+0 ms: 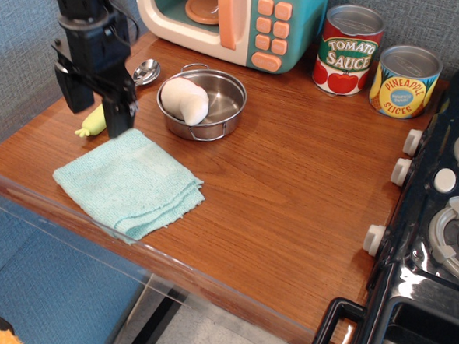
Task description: Slide the blue cloth to the right lower table edge
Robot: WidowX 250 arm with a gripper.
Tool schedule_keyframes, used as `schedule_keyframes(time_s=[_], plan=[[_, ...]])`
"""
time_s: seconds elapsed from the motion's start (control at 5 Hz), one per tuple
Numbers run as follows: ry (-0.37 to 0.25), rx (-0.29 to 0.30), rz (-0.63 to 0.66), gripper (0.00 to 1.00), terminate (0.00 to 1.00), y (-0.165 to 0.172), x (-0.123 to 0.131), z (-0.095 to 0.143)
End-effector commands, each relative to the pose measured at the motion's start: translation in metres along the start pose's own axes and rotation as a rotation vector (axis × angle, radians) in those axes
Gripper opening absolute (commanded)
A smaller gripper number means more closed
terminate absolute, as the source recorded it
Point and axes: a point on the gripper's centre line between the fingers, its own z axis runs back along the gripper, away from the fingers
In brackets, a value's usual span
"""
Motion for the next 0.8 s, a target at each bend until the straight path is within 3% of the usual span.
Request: schedule_keyframes(time_s=[0.0, 0.6], plan=[[0.024, 0.011, -0.051, 1.00, 0.00, -0.015, -0.012, -0.010], [0.100, -0.045, -0.088, 1.00, 0.00, -0.052, -0.033, -0.049]])
